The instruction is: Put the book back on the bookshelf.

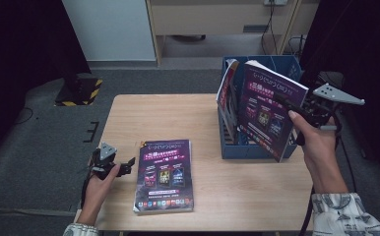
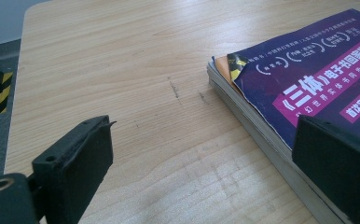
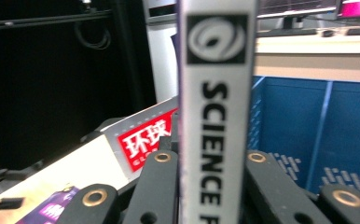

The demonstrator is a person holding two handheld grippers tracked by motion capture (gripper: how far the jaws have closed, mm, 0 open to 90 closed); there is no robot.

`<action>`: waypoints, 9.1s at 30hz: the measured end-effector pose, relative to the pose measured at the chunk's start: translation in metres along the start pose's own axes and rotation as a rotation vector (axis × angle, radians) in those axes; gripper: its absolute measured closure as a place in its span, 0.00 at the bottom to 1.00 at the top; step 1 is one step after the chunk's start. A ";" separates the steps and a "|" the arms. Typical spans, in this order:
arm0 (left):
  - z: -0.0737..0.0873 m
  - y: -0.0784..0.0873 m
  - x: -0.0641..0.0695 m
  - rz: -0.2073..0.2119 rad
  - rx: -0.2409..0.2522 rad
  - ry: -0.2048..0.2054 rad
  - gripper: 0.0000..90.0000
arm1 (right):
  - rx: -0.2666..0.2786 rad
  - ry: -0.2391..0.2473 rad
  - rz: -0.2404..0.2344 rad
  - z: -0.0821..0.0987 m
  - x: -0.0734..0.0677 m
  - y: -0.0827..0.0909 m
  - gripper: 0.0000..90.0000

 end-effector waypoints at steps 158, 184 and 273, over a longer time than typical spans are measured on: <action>-0.002 -0.002 0.005 0.032 0.012 0.016 0.06 | 0.077 0.090 0.335 0.090 0.051 -0.105 0.90; -0.002 -0.001 0.005 0.028 0.009 0.011 0.06 | 0.017 0.178 0.247 0.092 0.024 -0.101 0.59; 0.002 0.000 0.027 0.089 -0.007 0.045 0.06 | -0.089 0.164 -0.059 0.171 -0.103 -0.023 0.27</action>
Point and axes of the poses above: each handheld gripper's, and its own axes: y roughly backward along the jaws, z roughly out of its underside, x roughly to its right, the point moved 8 cm from there along -y, roughly forward along the jaws, and after that the axes turned 9 degrees about x, right-handed, at the moved point
